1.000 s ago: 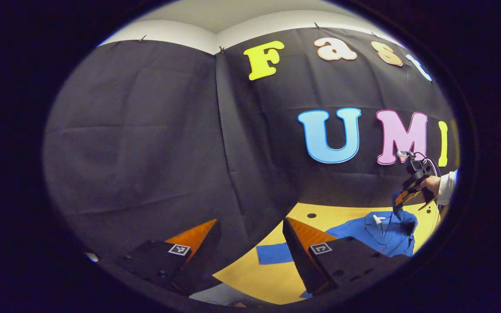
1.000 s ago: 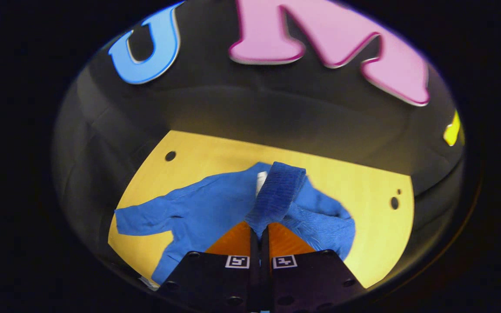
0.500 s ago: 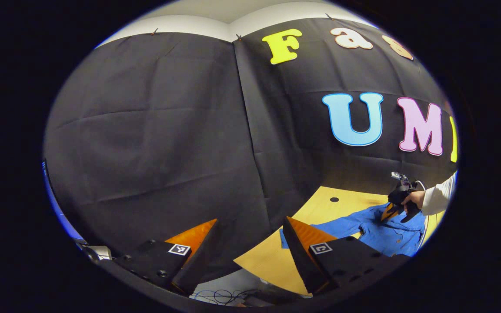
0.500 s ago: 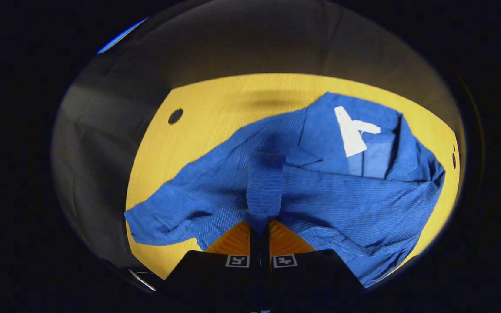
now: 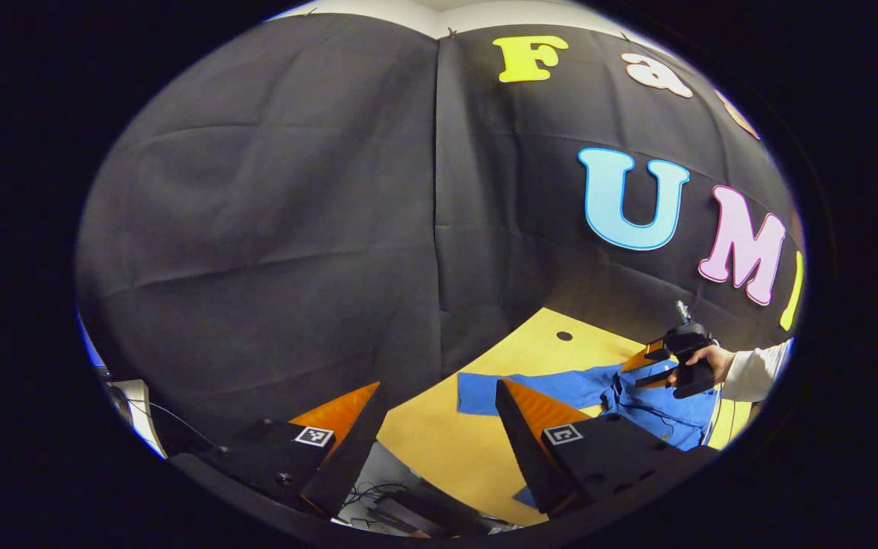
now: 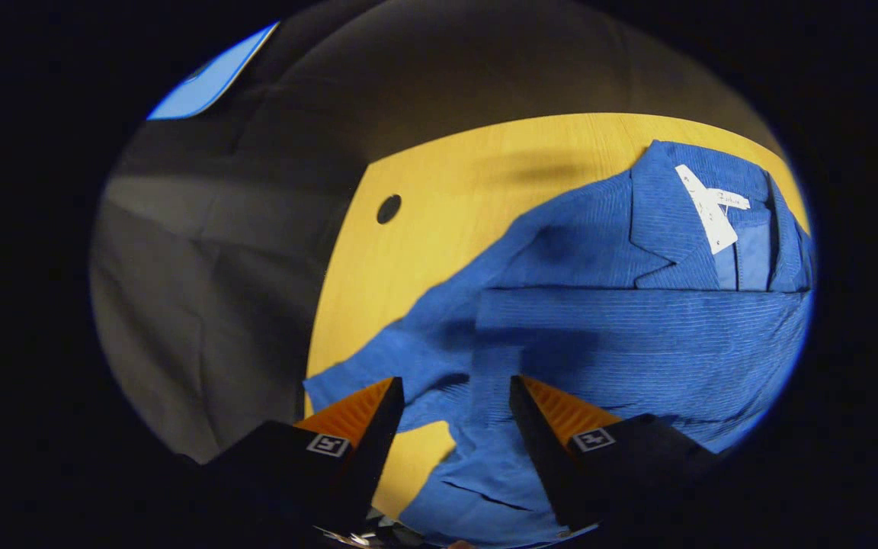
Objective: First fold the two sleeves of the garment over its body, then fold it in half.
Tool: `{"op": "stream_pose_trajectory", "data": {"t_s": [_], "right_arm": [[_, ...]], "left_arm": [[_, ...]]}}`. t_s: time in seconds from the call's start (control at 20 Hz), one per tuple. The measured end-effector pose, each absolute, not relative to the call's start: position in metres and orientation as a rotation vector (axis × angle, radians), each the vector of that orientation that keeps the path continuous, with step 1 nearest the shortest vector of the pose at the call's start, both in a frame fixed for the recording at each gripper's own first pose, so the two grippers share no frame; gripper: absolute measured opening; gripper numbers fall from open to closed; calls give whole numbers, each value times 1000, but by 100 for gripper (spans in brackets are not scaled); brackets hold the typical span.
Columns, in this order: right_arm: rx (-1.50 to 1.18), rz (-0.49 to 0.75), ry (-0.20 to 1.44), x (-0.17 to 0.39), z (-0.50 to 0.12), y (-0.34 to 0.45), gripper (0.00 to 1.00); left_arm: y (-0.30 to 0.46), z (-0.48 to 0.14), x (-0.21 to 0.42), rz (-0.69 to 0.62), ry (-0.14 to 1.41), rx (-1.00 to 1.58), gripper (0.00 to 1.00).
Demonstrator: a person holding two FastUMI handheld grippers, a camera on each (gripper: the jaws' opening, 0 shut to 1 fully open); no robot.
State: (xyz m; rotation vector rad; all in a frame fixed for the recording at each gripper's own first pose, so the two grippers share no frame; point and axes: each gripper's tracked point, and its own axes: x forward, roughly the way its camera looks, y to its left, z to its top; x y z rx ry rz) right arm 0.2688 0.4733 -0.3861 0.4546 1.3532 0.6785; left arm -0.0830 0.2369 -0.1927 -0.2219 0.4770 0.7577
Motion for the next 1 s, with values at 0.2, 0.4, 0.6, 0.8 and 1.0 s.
{"op": "stream_pose_trajectory", "data": {"t_s": [0.2,0.4,0.6,0.8,1.0], "right_arm": [[421,733,1282,271,-352,451,92],[300,872,1216,240,-304,401,92],[241,955,1114,206,-250,336,92],[288,911,1085,179,-219,253,92],[307,751,1099,161,-230,171,92]], "left_arm": [[244,-211,-56,699,506,-213,82],[260,-254,-7,623,623,-293,82],[293,-312,25,582,775,-392,84],[305,-368,56,567,954,-350,84],[328,-413,72,555,1136,-437,87]]}}
